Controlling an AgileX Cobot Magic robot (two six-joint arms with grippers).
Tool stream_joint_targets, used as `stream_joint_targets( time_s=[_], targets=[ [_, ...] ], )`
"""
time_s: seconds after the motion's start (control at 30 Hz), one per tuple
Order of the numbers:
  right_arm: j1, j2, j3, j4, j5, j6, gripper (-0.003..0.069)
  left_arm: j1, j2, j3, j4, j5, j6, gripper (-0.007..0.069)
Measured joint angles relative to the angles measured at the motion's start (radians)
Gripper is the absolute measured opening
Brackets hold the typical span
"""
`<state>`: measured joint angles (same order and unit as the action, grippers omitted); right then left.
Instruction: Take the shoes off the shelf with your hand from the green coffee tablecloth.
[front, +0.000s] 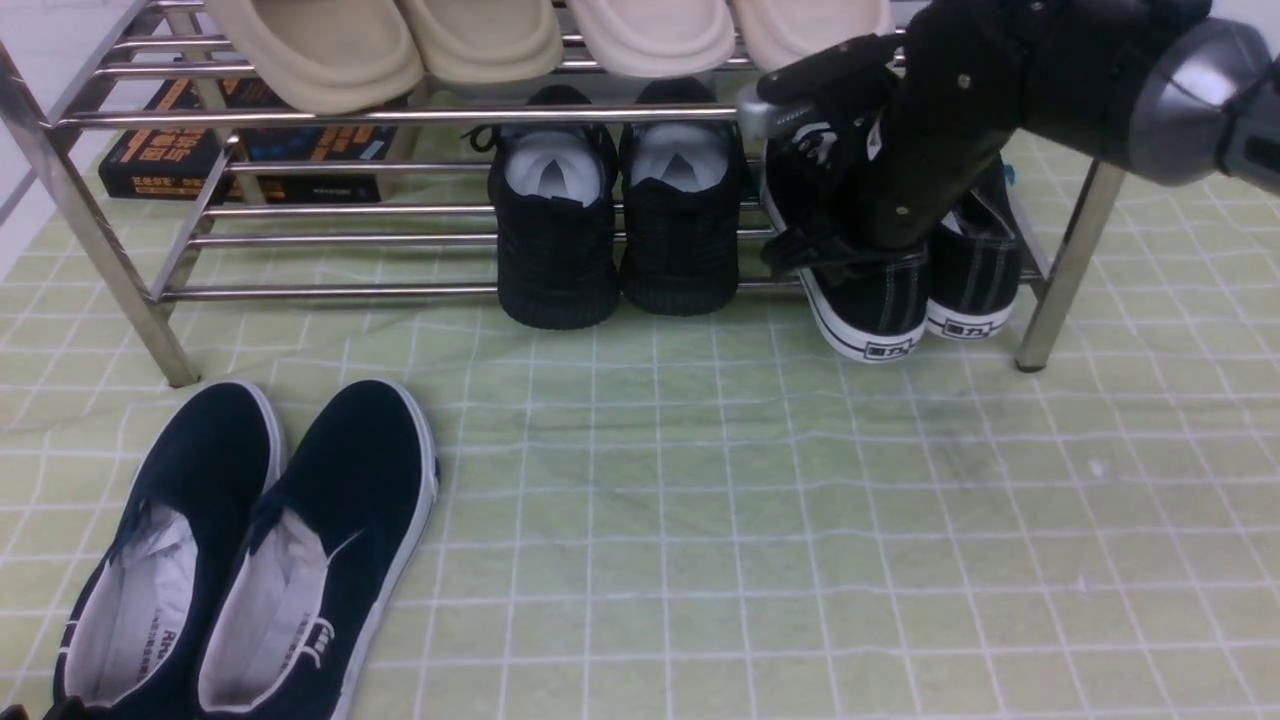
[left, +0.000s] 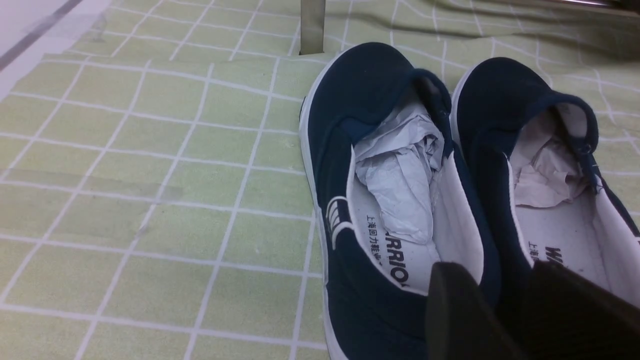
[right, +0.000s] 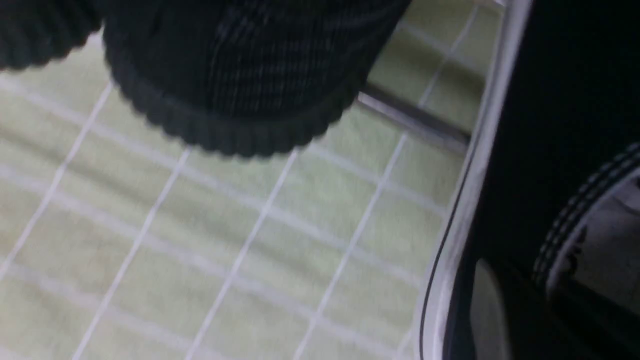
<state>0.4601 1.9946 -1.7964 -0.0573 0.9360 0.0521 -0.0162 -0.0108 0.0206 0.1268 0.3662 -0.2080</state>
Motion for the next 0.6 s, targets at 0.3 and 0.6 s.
stream_joint_targets(
  time_s=[0.3, 0.6],
  targets=[
    [0.000, -0.116, -0.079, 0.067, 0.258, 0.000, 0.0002, 0.000, 0.000, 0.000, 0.002, 0.000, 0.000, 0.0234],
    [0.000, -0.230, -0.085, 0.194, 0.330, -0.005, 0.0004, 0.000, 0.000, 0.000, 0.005, 0.000, 0.000, 0.0239]
  ],
)
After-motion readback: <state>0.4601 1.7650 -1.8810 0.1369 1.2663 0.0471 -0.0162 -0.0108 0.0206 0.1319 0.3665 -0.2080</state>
